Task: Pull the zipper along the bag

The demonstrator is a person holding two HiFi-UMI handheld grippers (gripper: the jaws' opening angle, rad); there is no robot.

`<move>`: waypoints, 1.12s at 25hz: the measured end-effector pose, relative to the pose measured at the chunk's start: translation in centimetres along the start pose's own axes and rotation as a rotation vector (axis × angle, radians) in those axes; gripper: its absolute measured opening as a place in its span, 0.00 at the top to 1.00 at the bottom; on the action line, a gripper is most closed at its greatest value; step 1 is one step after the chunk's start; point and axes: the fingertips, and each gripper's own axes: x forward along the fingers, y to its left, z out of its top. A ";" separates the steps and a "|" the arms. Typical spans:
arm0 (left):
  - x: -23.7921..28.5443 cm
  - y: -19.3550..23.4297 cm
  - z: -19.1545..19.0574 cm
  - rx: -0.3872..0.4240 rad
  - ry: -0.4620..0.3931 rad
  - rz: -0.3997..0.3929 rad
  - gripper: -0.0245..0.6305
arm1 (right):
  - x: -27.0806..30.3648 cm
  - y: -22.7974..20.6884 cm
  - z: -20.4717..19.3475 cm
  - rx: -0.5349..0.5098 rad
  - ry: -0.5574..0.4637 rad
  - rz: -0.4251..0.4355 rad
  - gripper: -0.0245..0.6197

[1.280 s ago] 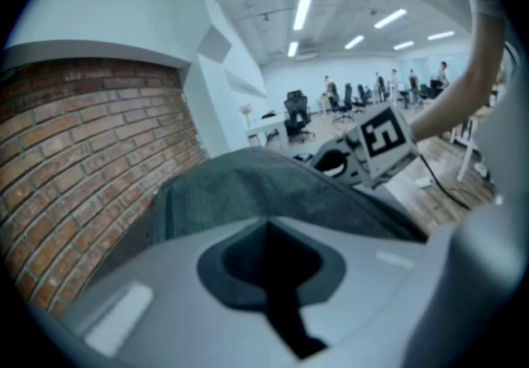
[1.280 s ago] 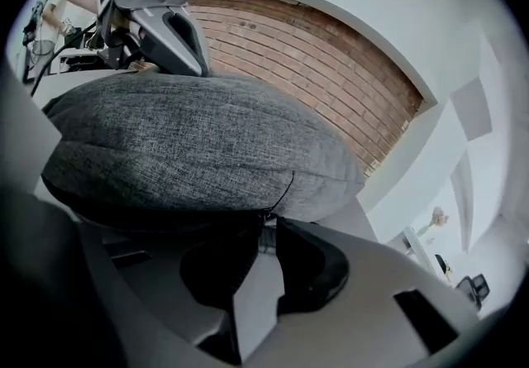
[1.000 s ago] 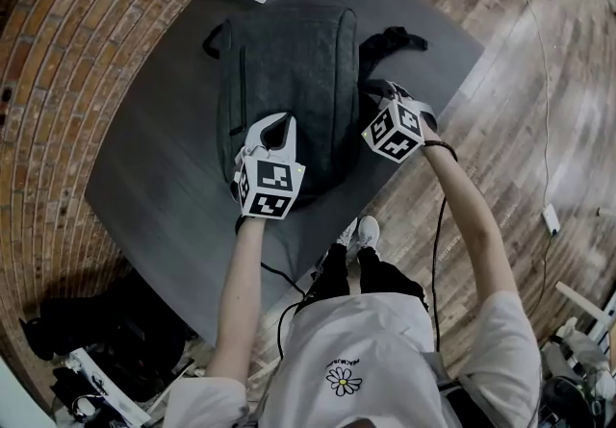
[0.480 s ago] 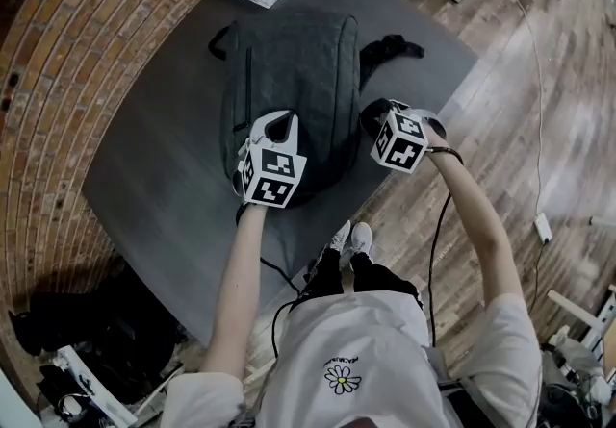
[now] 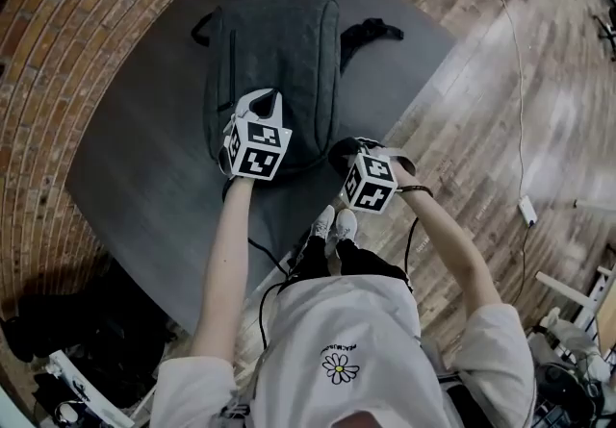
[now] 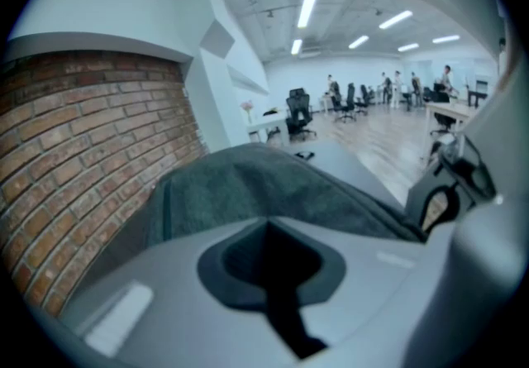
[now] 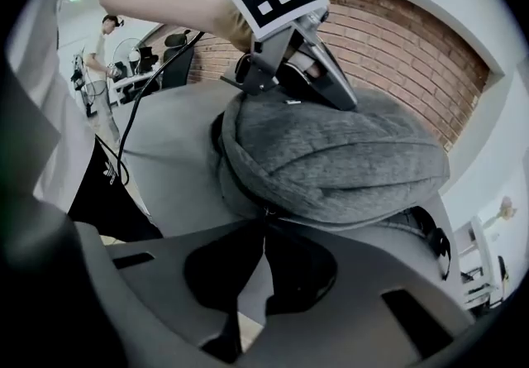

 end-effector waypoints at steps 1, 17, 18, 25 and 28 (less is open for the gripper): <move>0.1 0.0 0.0 -0.012 -0.001 0.006 0.96 | 0.2 0.7 0.5 0.015 -0.005 -0.002 0.95; -10.6 -1.7 -5.3 0.159 -0.092 -0.177 0.96 | 0.4 3.1 0.9 -0.007 0.046 -0.044 0.95; -11.7 -2.9 -7.1 0.242 -0.063 -0.245 0.96 | 0.3 3.1 0.8 -0.014 0.048 -0.045 0.95; -11.8 -5.7 -14.2 0.573 0.130 -0.360 0.59 | -0.2 2.7 0.4 -0.058 0.065 -0.043 0.95; -10.4 -6.8 -14.0 0.583 0.134 -0.374 0.59 | -0.4 2.2 -0.2 -0.070 0.091 -0.051 0.95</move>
